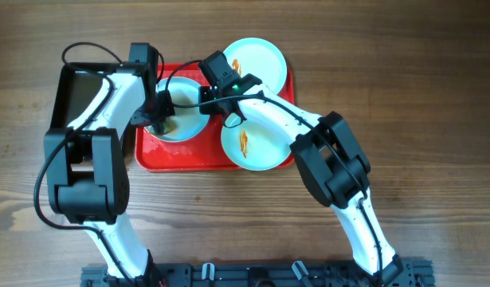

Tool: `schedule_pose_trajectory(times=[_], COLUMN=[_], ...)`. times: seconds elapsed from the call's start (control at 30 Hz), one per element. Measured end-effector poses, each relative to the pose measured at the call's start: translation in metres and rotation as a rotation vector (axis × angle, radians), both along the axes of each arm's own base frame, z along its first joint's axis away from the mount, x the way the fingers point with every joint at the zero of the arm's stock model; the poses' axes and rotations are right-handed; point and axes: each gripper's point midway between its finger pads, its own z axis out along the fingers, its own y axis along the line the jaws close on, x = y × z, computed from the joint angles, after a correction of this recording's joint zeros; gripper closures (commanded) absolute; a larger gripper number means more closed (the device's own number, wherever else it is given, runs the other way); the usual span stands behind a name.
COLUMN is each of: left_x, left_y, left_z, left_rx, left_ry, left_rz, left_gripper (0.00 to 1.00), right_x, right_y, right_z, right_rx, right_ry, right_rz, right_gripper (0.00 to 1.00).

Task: Clean dirty plates on tray and stack at the side
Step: 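Scrub the top-left plate with the sponge while the right gripper holds it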

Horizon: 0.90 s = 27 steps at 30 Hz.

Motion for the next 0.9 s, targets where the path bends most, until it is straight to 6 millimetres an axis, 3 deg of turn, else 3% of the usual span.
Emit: schedule_pose_trajectory(times=[0.07,0.23,0.47,0.53,0.7,0.9], left_x=[0.005,0.025,0.058,0.052,0.013,-0.014], left_y=[0.002,-0.003,-0.051,-0.048,-0.023,-0.006], left_z=[-0.009,-0.010,0.003,0.001,-0.011,-0.004], left_rx=[0.010,-0.033,-0.328,-0.319,-0.164,-0.061], left_ry=[-0.040,-0.187,-0.335,-0.300,-0.113,0.009], left_rz=[-0.006,-0.014,-0.048,-0.010,0.140,0.212], left_gripper=[0.96,0.96,0.96,0.96,0.96,0.96], right_x=[0.000,0.003,0.003,0.003,-0.004,-0.005], right_y=[0.001,-0.003,-0.002,-0.002,0.005,0.006], right_z=[0.000,-0.001,-0.001,-0.001,-0.001,-0.001], right_rx=[0.003,-0.004,0.001,0.001,0.009,0.012], right_ry=[0.000,-0.004,-0.003,-0.003,0.008,0.011], right_rz=[0.001,-0.009,-0.007,-0.007,0.018,0.021], right_gripper=[0.96,0.96,0.96,0.95,0.95,0.96])
